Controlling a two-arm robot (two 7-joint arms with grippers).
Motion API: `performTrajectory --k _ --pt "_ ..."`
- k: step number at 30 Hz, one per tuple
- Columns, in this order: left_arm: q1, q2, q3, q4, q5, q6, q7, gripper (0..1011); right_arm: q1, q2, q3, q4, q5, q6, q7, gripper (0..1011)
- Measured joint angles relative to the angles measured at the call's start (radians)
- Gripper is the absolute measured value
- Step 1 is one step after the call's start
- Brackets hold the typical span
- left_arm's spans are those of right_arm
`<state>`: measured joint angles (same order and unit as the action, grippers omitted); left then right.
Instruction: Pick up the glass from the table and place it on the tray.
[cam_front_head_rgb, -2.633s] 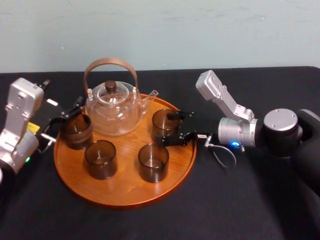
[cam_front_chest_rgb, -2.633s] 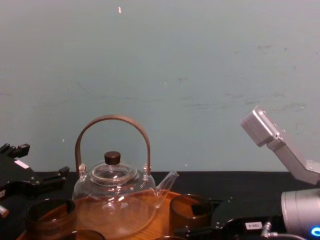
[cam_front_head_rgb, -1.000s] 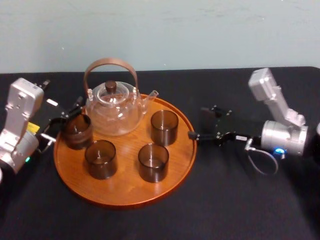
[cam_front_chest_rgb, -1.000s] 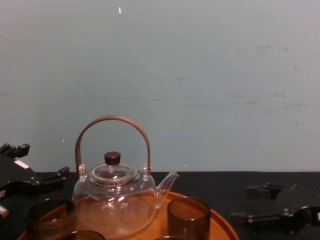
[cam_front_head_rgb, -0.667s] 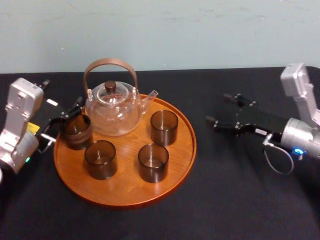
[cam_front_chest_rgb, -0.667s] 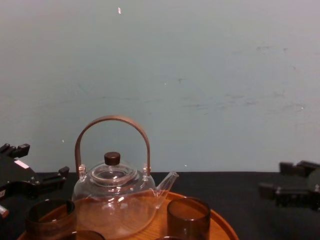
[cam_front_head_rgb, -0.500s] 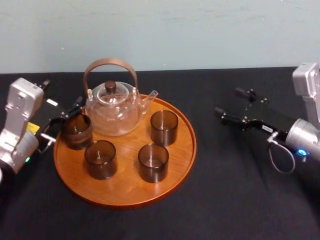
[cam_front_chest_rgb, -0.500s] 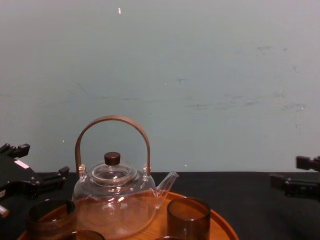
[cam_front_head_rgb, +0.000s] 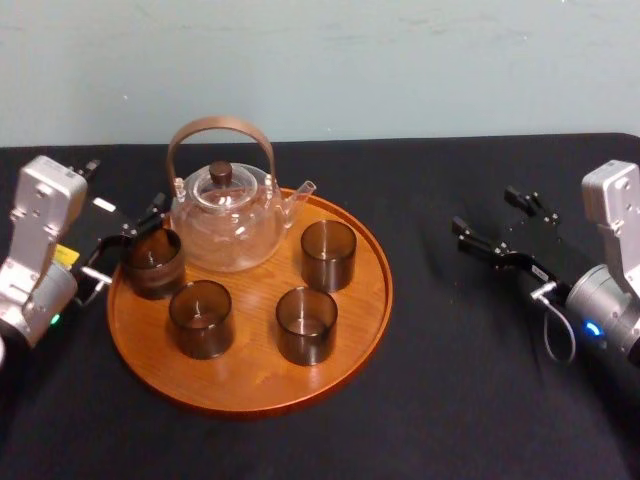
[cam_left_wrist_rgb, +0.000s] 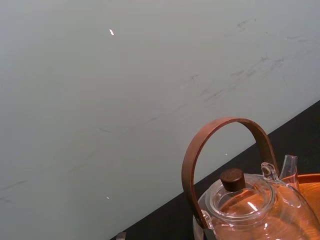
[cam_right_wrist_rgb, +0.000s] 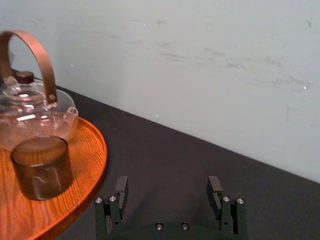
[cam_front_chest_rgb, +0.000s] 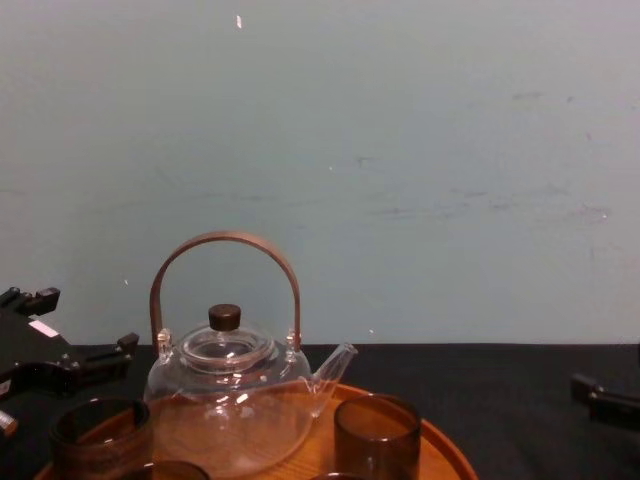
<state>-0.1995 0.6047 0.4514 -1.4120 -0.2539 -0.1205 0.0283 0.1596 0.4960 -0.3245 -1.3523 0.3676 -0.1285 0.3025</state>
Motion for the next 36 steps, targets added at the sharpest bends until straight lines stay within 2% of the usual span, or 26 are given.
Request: performTrajectory --k 8,13,36 --pt "0.0 0.0 0.0 0.0 0.0 0.0 0.0 1001 0.008 -0.033 0.01 0.059 -0.017 -0.005 -0.003 1002" --pt "0.0 0.0 0.0 0.0 0.0 0.0 0.0 1001 0.014 -0.044 0.016 0.073 -0.027 -0.003 -0.001 1002" --pt "0.0 0.0 0.0 0.0 0.0 0.0 0.0 1001 0.012 -0.041 0.014 0.069 -0.025 -0.002 0.0 1002"
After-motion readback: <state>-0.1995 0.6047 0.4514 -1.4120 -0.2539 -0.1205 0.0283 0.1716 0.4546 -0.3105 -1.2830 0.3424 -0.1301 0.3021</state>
